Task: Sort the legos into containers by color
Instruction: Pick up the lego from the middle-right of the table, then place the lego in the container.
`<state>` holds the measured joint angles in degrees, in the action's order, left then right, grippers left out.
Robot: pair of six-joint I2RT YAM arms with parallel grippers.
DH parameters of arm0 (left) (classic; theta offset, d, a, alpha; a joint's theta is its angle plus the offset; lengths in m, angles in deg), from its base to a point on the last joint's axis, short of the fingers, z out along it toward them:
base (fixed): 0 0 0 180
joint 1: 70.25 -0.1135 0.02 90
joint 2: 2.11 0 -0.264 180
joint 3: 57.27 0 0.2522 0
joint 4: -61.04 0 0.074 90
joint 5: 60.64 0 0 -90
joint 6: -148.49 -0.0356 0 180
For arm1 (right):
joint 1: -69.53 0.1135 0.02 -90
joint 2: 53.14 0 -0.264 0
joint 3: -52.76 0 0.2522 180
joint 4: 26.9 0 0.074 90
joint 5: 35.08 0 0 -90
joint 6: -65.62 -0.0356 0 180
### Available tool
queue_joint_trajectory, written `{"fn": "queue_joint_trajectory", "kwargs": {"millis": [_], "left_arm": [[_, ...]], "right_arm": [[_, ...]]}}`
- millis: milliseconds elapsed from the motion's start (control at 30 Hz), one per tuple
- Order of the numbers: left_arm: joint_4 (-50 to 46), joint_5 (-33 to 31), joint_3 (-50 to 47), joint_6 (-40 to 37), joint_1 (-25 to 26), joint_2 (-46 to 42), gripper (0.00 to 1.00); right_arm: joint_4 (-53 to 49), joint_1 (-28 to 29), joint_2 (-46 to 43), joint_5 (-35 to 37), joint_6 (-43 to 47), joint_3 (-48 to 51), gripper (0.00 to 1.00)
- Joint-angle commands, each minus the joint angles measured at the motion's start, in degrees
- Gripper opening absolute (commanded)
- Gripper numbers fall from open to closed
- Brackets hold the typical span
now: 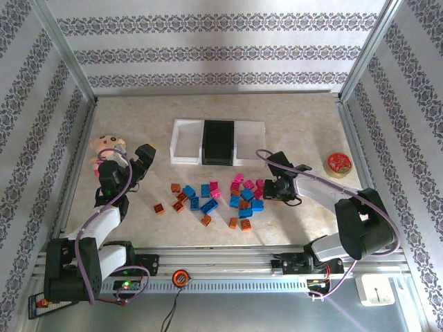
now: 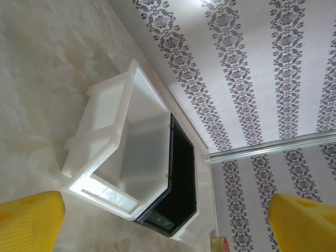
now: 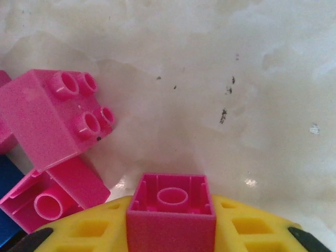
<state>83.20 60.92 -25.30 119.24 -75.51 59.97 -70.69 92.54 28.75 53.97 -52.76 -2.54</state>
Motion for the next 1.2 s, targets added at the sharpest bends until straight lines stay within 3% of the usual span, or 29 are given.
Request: {"fn": "queue_joint_trajectory", "kwargs": {"millis": [0,367,533,833,900,1067,1167], "left_arm": [[-3.3,2.4,1.6,-0.3,0.0,0.3,0.99],[2.2,6.1,0.8,3.0,0.0,2.6,0.99],[12.8,6.8,-2.8,7.5,0.0,3.4,0.99],[5.0,4.0,-3.3,6.9,-0.1,-5.3,0.99],[1.2,1.6,-3.5,6.8,0.0,-8.7,0.99],[-1.0,1.8,-3.9,5.6,0.0,-13.7,0.99],[-1.1,1.9,-3.9,6.0,-0.1,-14.9,0.99]], "right_arm": [[0.0,-0.7,0.0,0.5,0.7,-0.4,0.29],[-0.7,0.9,-8.8,-1.3,1.8,-10.1,0.19],[3.6,1.9,0.6,0.8,2.3,-20.5,0.19],[5.9,2.2,22.1,7.3,2.0,-37.4,0.19],[5.7,2.1,24.6,8.8,1.6,-39.3,0.23],[5.6,2.1,26.7,9.5,1.0,-41.0,0.56],[6.1,2.3,24.8,9.4,0.6,-39.8,0.64]]}}
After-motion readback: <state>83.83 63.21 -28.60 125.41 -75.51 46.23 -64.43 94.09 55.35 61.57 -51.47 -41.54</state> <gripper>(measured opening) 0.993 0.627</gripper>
